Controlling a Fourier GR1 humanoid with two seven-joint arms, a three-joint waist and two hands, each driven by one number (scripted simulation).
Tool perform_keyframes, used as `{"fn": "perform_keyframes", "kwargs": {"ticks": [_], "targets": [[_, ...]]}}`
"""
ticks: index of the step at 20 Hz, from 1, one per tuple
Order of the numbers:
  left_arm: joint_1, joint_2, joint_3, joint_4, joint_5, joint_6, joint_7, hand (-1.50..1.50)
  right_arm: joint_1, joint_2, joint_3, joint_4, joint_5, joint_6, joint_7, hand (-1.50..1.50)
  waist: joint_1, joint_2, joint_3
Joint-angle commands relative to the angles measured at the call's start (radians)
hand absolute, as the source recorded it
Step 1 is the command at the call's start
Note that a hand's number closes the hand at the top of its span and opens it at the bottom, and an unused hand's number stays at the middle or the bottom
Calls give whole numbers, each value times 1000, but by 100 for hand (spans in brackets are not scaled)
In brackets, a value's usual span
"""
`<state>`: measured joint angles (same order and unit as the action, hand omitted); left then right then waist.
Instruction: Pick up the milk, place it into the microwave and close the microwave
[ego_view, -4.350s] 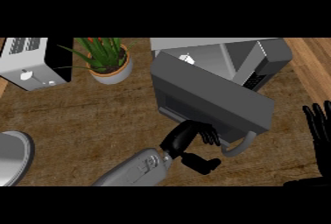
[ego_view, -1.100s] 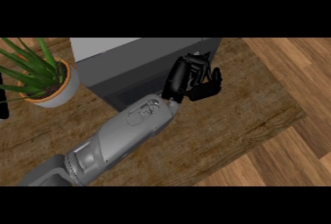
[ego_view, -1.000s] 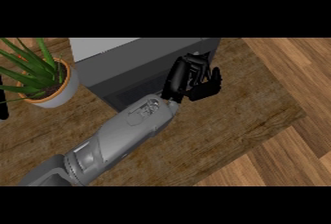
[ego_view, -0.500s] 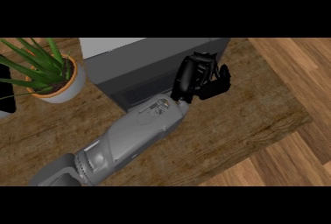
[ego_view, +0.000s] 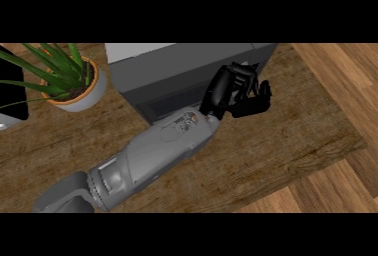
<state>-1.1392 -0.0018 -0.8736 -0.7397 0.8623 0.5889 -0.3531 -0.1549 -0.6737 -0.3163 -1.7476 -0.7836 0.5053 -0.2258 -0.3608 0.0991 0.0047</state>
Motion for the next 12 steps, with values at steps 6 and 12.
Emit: {"fn": "perform_keyframes", "kwargs": {"ticks": [6, 12], "targets": [[64, 112, 55, 169, 48, 14, -27, -150, 33, -16, -52, -21, -36, -19, 13, -150, 75, 8, -6], [67, 111, 45, 173, 81, -8, -37, -150, 64, -27, -71, -47, -56, -16, 28, -150, 90, -1, -6]]}}
